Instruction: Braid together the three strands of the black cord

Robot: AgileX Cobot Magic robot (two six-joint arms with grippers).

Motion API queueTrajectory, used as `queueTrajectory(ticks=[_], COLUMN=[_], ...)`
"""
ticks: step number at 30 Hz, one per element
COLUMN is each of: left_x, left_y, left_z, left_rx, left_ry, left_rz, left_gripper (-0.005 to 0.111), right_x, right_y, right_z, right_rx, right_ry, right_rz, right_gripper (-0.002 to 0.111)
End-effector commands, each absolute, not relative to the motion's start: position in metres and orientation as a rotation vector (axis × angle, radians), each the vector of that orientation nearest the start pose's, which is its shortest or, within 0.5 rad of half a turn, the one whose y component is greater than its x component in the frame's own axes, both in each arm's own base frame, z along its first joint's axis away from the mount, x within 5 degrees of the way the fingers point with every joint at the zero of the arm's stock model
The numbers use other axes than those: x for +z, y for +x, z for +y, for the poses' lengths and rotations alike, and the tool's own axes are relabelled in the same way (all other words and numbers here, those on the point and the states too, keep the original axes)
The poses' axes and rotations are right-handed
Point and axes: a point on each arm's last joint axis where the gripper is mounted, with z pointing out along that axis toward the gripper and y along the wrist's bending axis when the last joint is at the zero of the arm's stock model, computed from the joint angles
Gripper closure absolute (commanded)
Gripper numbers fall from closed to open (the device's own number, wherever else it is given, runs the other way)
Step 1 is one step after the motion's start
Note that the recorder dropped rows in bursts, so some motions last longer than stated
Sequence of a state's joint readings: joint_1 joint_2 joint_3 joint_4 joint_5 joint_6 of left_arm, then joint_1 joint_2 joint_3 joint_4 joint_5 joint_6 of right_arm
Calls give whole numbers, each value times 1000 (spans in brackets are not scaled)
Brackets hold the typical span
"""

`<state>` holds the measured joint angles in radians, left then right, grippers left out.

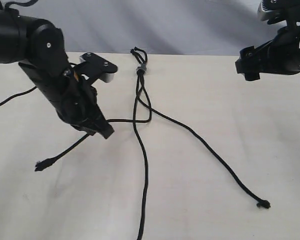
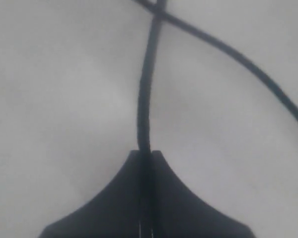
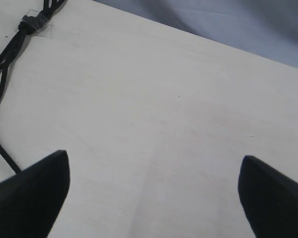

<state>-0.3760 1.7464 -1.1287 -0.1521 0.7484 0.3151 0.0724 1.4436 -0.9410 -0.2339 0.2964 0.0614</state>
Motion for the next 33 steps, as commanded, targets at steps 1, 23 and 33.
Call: queueTrajectory(ticks=[1, 23, 33], left_x=[189, 160, 197], left_y=[316, 336, 350], left_z=[-111, -95, -16], left_rx=[-174, -58, -33], left_ry=[702, 638, 247], left_rz=[2730, 2739, 2663], left_gripper=[107, 54, 54], right_x=[271, 247, 146], right_y=[309, 273, 287], right_z=[14, 158, 240], right_rx=[-122, 155, 90], right_ry=[-218, -665, -808], right_rz=[2247, 2427, 2730], right_gripper=[23, 23, 65])
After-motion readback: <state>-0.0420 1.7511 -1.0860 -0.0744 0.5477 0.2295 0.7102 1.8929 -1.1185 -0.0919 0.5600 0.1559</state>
